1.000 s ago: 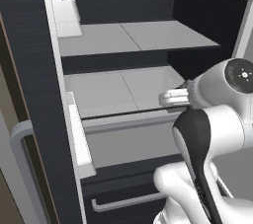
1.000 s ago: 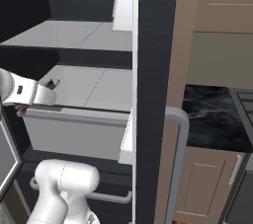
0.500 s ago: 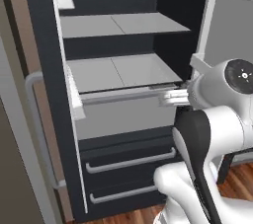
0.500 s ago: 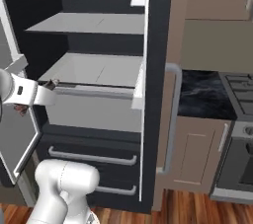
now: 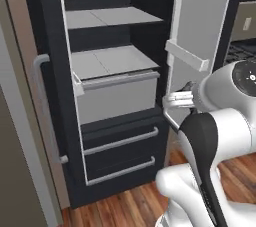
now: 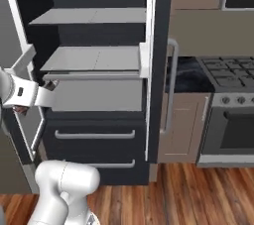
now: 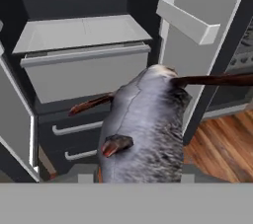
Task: Gather the onion and garlic from the fridge and place them on a tray on the dining counter. Then gather the fishs from the fridge and place them on the other tray.
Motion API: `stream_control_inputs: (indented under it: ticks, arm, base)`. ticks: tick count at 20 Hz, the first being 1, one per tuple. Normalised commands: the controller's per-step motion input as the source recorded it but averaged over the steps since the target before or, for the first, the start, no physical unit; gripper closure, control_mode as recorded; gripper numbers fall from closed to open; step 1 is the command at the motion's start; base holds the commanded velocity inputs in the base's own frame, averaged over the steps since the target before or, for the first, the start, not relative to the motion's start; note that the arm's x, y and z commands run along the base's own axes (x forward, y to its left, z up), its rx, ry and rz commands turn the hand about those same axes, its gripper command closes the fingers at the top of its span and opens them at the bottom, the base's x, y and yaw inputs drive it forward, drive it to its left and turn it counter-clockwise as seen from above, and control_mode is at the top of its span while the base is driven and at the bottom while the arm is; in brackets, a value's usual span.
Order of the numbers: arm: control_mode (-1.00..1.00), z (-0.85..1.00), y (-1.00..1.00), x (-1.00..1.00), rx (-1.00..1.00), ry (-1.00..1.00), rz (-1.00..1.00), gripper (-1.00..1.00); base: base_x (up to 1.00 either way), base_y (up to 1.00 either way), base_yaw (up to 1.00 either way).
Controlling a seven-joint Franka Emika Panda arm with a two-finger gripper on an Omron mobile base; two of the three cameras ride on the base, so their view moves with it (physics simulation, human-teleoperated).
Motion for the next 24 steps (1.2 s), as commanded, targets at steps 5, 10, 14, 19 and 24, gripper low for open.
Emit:
stream_control_inputs:
  ticks: [5,10,14,19,24]
  arm:
    - [1.00,0.00,0.00,0.00,0.00,0.00,0.00,1.00]
    - [1.00,0.00,0.00,0.00,0.00,0.00,0.00,1.00]
    - [1.00,0.00,0.00,0.00,0.00,0.00,0.00,1.00]
    - [1.00,0.00,0.00,0.00,0.00,0.00,0.00,1.00]
    - [1.00,0.00,0.00,0.00,0.00,0.00,0.00,1.00]
  base:
    - [-0.49,0.68,-0.44]
    - [-0.53,0.65,-0.48]
    - [-0.61,0.56,-0.50]
    - [-0.59,0.56,-0.50]
    - [-0.65,0.57,-0.50]
